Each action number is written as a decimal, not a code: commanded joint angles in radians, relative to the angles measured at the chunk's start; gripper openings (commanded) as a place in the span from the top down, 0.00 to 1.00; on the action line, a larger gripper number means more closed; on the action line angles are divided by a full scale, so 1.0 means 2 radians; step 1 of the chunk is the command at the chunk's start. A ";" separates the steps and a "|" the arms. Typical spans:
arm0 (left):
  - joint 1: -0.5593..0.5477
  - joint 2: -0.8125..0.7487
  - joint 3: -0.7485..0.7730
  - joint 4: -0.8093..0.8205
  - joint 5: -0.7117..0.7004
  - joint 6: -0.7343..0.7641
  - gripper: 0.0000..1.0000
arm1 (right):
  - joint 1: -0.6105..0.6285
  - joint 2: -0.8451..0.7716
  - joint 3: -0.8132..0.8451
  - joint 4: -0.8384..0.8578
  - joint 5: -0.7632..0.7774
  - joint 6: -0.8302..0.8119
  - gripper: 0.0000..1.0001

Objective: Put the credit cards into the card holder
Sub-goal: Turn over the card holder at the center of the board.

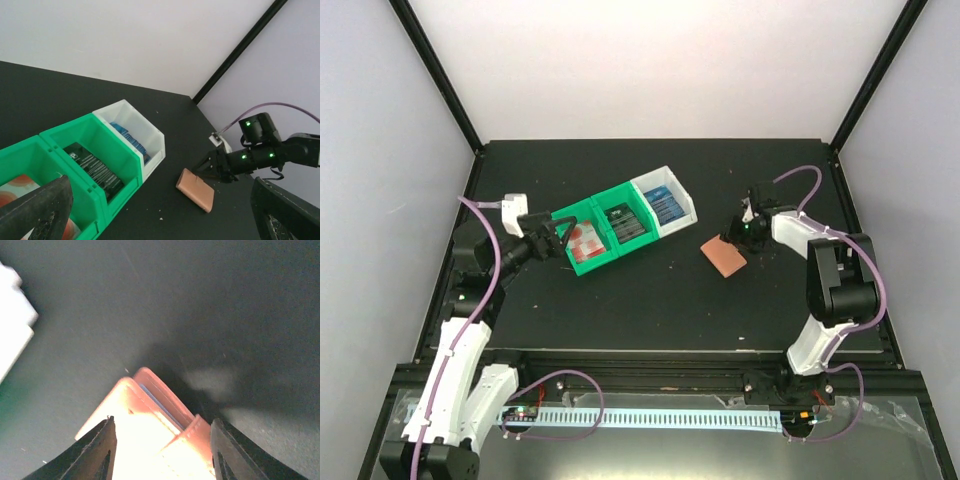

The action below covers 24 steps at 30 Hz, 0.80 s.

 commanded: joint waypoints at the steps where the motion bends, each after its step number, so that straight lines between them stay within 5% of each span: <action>1: -0.009 0.000 0.009 0.020 0.028 0.010 0.01 | 0.008 -0.004 -0.032 -0.014 -0.004 -0.016 0.48; 7: -0.050 0.016 -0.006 0.035 0.011 -0.004 0.01 | 0.043 -0.046 -0.093 -0.014 -0.018 -0.013 0.49; 14: -0.182 0.075 -0.033 0.074 -0.093 -0.057 0.01 | 0.093 -0.090 -0.160 0.043 -0.095 0.051 0.55; 18: -0.243 0.147 -0.060 0.143 -0.113 -0.121 0.01 | 0.103 -0.114 -0.174 0.063 -0.092 0.074 0.46; 24: -0.360 0.269 -0.017 0.141 -0.166 -0.124 0.01 | 0.104 -0.145 -0.206 0.046 -0.063 0.033 0.39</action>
